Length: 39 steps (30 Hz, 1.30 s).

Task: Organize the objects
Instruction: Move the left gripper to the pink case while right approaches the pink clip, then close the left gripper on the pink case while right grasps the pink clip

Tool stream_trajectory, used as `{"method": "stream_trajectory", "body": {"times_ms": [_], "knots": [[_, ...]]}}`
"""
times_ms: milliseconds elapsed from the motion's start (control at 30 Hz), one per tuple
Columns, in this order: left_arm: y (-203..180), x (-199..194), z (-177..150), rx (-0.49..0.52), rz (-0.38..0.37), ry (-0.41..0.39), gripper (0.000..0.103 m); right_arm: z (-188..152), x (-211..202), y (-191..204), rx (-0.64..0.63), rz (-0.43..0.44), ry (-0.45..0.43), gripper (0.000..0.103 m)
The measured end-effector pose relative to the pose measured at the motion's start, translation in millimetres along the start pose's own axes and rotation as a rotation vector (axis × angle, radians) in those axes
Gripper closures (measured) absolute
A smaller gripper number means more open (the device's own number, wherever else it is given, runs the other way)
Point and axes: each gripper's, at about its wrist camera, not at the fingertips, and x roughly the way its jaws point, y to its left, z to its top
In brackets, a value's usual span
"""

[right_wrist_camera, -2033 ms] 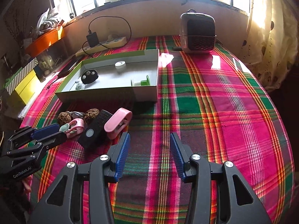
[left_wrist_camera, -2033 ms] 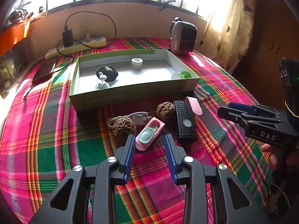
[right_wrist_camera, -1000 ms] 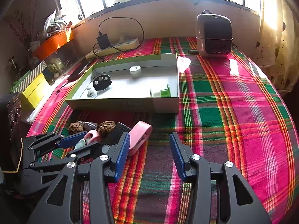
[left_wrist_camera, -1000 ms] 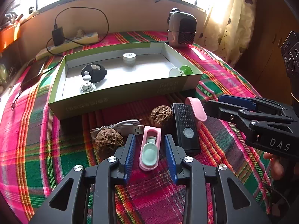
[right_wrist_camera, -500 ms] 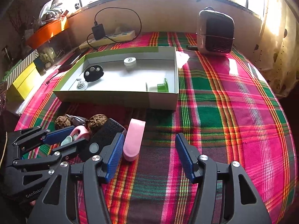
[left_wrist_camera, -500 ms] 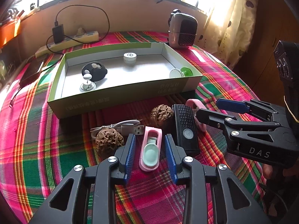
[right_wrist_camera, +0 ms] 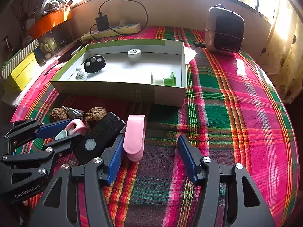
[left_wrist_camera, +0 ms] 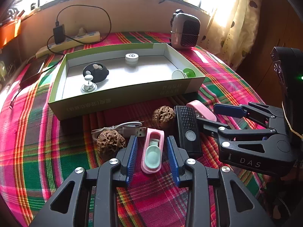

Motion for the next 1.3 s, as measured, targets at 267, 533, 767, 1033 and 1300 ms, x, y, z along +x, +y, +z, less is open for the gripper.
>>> {"method": "stream_trajectory", "body": {"times_ms": [267, 533, 767, 1033, 1300], "knots": [[-1.3, 1.7, 1.8, 0.008, 0.025, 0.001, 0.073, 5.1, 4.9, 1.6, -0.036, -0.016, 0.002, 0.045], [-4.5, 3.5, 2.7, 0.019, 0.049, 0.002, 0.073, 5.0, 3.9, 1.2, -0.038, -0.017, 0.000, 0.045], [-3.8, 3.6, 3.2, 0.014, 0.067, 0.001, 0.079, 4.2, 1.6, -4.0, -0.020, -0.026, -0.008, 0.060], [1.6, 2.9, 2.6, -0.016, 0.069, -0.003, 0.087, 4.0, 0.3, -6.9, -0.007, -0.018, -0.014, 0.084], [2.0, 2.6, 2.9, -0.012, 0.072, -0.002, 0.087, 4.1, 0.6, -8.6, -0.002, -0.007, -0.014, 0.084]]}}
